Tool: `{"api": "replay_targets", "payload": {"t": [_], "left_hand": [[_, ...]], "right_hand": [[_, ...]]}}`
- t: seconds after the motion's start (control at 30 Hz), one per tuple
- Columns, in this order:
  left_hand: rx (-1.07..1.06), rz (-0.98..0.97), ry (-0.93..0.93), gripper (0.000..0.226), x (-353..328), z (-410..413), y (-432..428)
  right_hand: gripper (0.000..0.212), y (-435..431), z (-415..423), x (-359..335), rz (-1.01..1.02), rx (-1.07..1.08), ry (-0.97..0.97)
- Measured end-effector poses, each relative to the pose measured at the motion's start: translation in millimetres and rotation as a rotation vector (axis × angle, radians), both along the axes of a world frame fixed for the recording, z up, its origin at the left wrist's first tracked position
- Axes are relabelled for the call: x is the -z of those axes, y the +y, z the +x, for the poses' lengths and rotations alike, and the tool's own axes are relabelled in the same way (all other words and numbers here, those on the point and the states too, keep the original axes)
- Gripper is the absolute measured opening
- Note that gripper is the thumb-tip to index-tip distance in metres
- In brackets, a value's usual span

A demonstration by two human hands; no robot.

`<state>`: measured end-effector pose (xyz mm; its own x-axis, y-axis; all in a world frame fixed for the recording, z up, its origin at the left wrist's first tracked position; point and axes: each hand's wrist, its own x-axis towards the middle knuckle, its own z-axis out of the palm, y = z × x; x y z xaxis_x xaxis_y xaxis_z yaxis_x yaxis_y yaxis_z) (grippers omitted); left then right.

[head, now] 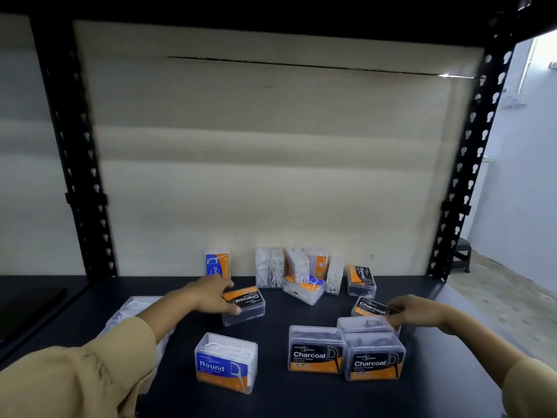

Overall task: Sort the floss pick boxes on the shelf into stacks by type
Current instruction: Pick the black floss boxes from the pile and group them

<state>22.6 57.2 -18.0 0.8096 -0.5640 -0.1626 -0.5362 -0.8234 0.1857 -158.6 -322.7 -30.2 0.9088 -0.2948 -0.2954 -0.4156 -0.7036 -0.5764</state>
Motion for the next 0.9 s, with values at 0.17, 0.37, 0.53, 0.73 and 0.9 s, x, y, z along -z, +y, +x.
{"api": "replay_targets", "payload": {"t": [0.17,0.37,0.53,0.73,0.9], "left_hand": [[-0.035,-0.016,0.165,0.054,-3,4,-5],[-0.045,-0.079,0.156,0.046,-3,4,-9],[-0.047,-0.127,0.158,0.058,0,3,-9],[-0.058,-0.187,0.086,0.052,-3,1,-9],[-0.074,-0.281,-0.01,0.037,-9,3,-8]], "right_hand": [[0.019,4,6,-7,-0.027,-0.019,-0.043],[0.036,11,3,-10,0.047,-0.052,-0.089],[0.039,11,4,-12,0.053,-0.065,-0.115],[0.046,3,7,-6,0.03,-0.055,-0.142],[0.044,2,8,-5,-0.017,-0.042,-0.144]]}}
